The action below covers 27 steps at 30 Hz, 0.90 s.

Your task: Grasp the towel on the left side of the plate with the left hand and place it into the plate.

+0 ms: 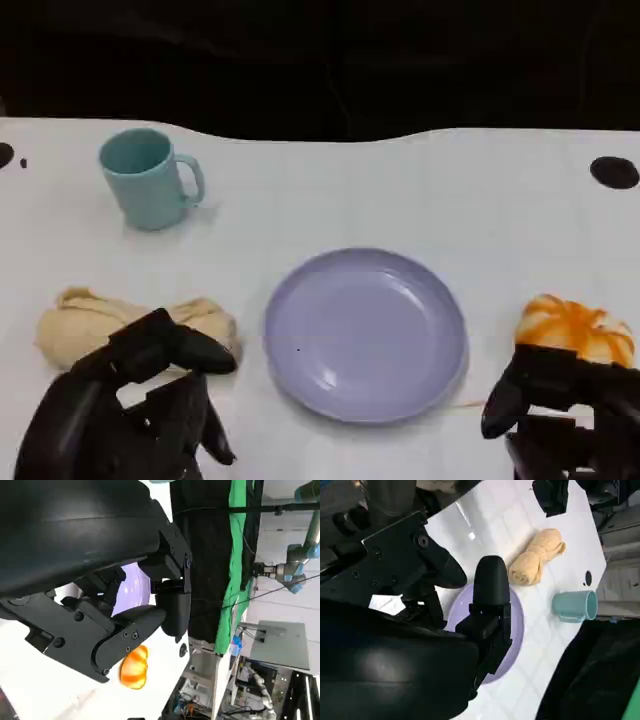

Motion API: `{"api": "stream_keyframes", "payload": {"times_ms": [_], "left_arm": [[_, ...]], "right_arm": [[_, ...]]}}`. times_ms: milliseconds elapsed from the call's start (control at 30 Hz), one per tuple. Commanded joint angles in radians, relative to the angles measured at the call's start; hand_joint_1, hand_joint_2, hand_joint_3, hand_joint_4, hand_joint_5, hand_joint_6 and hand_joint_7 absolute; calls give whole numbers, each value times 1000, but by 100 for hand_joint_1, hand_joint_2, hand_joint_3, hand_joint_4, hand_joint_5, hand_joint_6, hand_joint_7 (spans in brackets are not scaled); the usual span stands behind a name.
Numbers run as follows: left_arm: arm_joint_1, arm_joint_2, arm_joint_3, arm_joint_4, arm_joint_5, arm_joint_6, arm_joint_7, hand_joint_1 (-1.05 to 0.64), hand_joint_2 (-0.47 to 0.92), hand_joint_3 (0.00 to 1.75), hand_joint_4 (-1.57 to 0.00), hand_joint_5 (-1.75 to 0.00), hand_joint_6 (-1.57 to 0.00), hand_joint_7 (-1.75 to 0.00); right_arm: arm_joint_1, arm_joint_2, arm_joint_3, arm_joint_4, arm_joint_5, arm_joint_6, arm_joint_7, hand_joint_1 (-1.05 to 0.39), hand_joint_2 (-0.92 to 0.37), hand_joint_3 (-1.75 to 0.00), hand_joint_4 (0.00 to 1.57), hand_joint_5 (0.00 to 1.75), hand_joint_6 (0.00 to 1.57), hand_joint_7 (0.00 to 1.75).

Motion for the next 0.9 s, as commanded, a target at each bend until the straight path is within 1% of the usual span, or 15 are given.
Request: {"api": "stream_keyframes", "payload": {"times_ms": [33,167,533,667,833,900], "left_arm": [[-7,13,1,-11,0,14,15,-23,55,106,-87,-160,-80,-141],[-7,15,-5,-9,10,3,12,-23,56,105,-89,-159,-80,-140],[-15,24,0,-16,10,0,7,-24,56,105,-87,-159,-79,-139],[-23,24,1,-12,14,-5,9,-26,57,103,-85,-159,-78,-139],[-27,22,8,-7,10,-4,12,-25,56,104,-85,-157,-80,-133],[-33,24,18,-7,9,-1,15,-25,55,105,-87,-150,-83,-128]], "right_arm": [[13,-22,23,19,-39,-68,19,-2,-60,-112,70,175,55,159],[5,-20,18,30,-41,-74,26,-2,-58,-113,71,175,56,158],[-9,-16,11,17,-34,-47,24,-1,-57,-116,71,175,58,155],[-17,-25,5,11,-37,-39,26,-1,-57,-116,71,175,58,155],[-21,-39,11,6,-47,-45,34,0,-57,-117,71,175,58,155],[-21,-36,16,0,-47,-43,32,0,-57,-117,71,175,58,155]]}}
